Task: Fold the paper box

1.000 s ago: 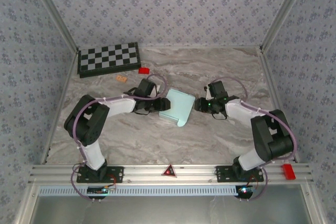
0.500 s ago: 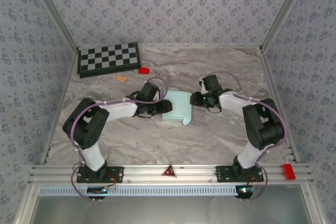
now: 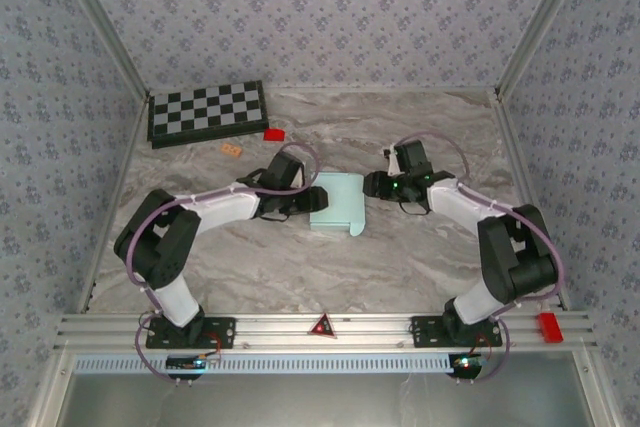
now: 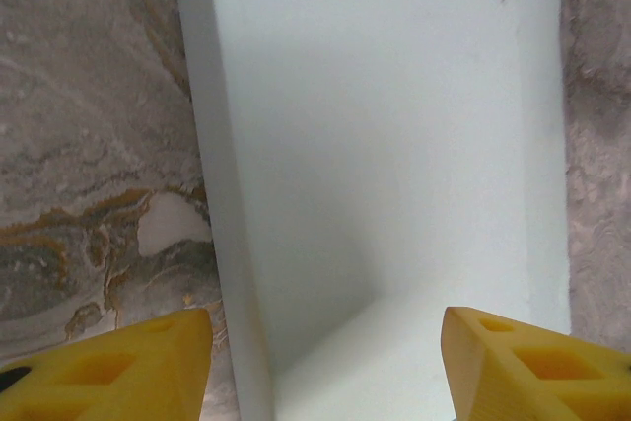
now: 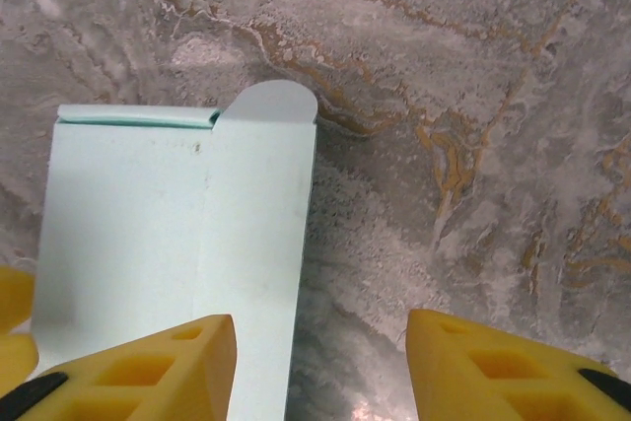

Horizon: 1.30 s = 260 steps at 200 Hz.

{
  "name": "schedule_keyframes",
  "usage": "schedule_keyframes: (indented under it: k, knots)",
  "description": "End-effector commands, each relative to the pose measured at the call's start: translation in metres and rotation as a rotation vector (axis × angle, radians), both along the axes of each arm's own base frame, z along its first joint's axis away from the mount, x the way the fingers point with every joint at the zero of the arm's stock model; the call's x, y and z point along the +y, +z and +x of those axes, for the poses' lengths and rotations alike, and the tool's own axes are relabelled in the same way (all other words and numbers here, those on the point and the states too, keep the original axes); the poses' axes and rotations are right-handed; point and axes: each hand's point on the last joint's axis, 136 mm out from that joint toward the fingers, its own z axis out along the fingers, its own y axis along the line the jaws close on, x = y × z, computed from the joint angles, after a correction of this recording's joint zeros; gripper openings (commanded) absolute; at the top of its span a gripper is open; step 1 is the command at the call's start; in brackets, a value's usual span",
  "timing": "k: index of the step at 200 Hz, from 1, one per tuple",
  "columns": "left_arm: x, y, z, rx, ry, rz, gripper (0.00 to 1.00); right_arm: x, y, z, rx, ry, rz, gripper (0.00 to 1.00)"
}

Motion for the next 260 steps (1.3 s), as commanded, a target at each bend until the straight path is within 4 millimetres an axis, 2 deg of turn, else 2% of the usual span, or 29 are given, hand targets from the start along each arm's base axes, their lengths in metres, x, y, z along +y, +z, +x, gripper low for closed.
schedule_keyframes:
  k: [1, 28, 59, 78, 112, 154, 179, 224, 260]
  knots:
    - [-0.003, 0.021, 0.01, -0.019, -0.033, -0.063, 0.6, 0.012, -0.002, -0.011, 0.011, 0.042, 0.101, 0.55]
    - [-0.004, 0.018, 0.014, 0.005, -0.051, -0.09, 0.52, 0.025, 0.001, -0.013, -0.005, 0.061, 0.208, 0.62]
    - [-0.008, 0.016, 0.017, 0.019, -0.071, -0.113, 0.45, 0.034, -0.003, -0.013, 0.012, 0.071, 0.24, 0.63]
    - [-0.01, 0.012, 0.018, 0.029, -0.078, -0.116, 0.44, 0.038, -0.005, -0.012, 0.016, 0.069, 0.256, 0.63]
    - [-0.008, 0.007, 0.021, 0.042, -0.068, -0.103, 0.43, 0.045, -0.013, -0.008, 0.047, 0.064, 0.28, 0.61]
    - [-0.005, 0.003, 0.023, 0.046, -0.058, -0.087, 0.42, 0.039, -0.024, -0.005, 0.051, 0.013, 0.254, 0.61]
    - [-0.004, -0.001, 0.023, 0.054, -0.057, -0.079, 0.38, 0.048, -0.027, -0.006, 0.062, 0.051, 0.292, 0.61]
    - [-0.004, -0.009, 0.026, 0.073, -0.047, -0.08, 0.34, 0.06, -0.028, -0.006, 0.072, 0.079, 0.367, 0.57]
    - [-0.005, -0.013, 0.027, 0.082, -0.048, -0.079, 0.29, 0.069, -0.017, -0.008, 0.045, 0.122, 0.421, 0.52]
